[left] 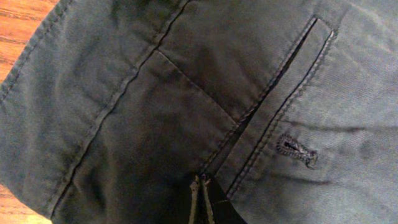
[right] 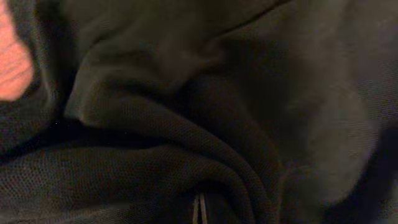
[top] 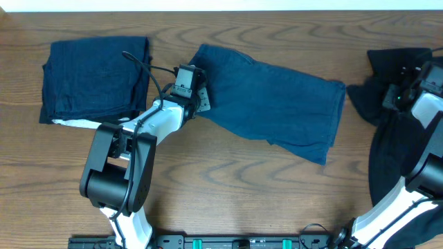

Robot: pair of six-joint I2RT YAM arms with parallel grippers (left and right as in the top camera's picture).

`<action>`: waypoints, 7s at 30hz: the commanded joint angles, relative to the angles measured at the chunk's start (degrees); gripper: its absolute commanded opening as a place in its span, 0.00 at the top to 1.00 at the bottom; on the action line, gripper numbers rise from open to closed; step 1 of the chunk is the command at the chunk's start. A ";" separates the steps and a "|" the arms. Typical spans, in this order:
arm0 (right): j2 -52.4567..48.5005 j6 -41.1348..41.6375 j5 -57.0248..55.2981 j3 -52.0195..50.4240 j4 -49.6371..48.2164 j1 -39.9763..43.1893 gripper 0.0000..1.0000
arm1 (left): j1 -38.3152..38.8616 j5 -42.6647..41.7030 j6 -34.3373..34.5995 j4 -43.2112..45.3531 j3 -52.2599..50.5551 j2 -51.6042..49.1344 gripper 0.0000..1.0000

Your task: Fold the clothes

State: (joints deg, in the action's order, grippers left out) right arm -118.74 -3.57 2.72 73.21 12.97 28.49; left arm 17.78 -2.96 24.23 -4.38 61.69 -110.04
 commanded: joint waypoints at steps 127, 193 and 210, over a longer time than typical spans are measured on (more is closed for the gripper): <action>-3.52 6.21 16.37 16.98 57.88 -4.13 0.99 | -0.72 2.16 0.28 -1.79 -0.70 0.63 0.93; -3.52 8.20 -2.23 5.33 16.65 -27.76 0.97 | 0.52 -11.41 -4.07 -32.50 2.10 10.86 0.93; -1.53 -20.57 8.33 14.47 19.28 -24.74 0.58 | 0.52 -7.91 -4.50 -29.35 4.24 17.20 0.83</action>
State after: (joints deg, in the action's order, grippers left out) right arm -119.94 -16.32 6.85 86.56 33.21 1.87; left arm 18.48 -12.03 20.51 -34.11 65.67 -91.92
